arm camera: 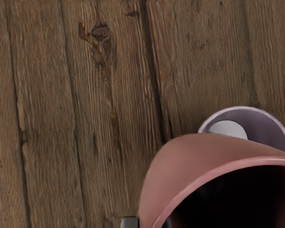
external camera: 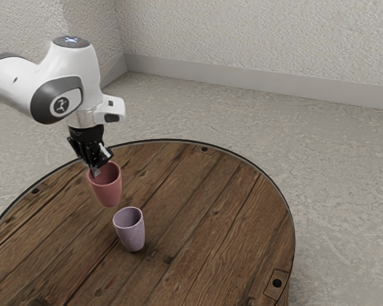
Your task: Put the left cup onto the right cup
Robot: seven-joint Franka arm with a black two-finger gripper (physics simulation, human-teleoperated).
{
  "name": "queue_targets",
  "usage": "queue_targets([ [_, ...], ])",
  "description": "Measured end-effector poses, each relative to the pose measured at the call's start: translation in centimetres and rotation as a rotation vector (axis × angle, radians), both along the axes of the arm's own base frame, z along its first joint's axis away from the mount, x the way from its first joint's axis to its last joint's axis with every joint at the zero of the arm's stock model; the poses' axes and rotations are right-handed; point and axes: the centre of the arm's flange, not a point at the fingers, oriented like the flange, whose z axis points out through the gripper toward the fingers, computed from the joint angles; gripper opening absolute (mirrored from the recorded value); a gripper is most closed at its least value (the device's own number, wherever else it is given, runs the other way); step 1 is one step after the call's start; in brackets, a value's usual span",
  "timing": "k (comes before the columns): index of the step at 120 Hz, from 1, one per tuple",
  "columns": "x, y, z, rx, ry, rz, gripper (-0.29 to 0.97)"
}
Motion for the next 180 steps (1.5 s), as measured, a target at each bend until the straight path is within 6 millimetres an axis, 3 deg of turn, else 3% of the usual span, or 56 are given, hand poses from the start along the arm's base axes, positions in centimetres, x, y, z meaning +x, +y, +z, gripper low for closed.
queue_targets([
  [86,0.8,-3.9,-2.6,-0.006,0.040,-0.066,-0.11],
  [180,1.4,-3.6,-4.6,-0.008,0.063,-0.045,-0.11],
])
